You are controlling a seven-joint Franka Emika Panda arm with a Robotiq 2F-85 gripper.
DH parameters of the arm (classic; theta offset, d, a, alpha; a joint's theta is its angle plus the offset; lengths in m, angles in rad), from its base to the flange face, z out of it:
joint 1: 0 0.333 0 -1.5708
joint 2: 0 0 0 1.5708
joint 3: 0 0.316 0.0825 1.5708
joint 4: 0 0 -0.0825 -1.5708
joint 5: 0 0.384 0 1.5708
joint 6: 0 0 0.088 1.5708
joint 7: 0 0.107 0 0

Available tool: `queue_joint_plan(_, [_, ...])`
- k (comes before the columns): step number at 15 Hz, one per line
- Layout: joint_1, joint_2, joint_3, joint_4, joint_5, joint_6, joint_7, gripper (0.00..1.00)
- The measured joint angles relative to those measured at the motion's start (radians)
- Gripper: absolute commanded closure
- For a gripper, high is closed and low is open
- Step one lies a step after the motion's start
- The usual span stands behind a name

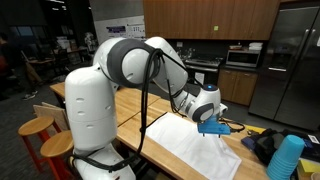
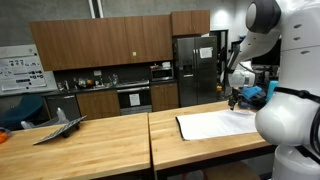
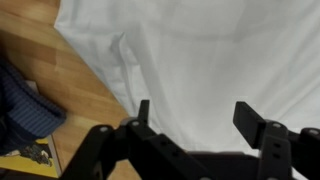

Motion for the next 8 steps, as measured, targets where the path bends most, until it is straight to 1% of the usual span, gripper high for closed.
queue_joint_plan(1, [-0.006,0.016,0.01,0.009,0.0,0.022,-0.013,0.1])
queue_joint_plan(2, [-0.014,0.031,0.022,0.019,0.004,0.041,-0.023,0.13])
queue_joint_plan(4, [-0.029,0.056,0.039,0.037,0.017,0.065,-0.042,0.12])
queue_joint_plan(5, [-0.032,0.066,0.039,0.046,0.027,0.072,-0.056,0.13])
queue_joint_plan(6, [-0.034,0.074,0.038,0.052,0.028,0.079,-0.061,0.21])
queue_joint_plan(7, [-0.037,0.082,0.037,0.057,0.026,0.084,-0.067,0.17])
queue_joint_plan(8, [-0.045,0.087,0.038,0.061,0.013,0.09,-0.069,0.15])
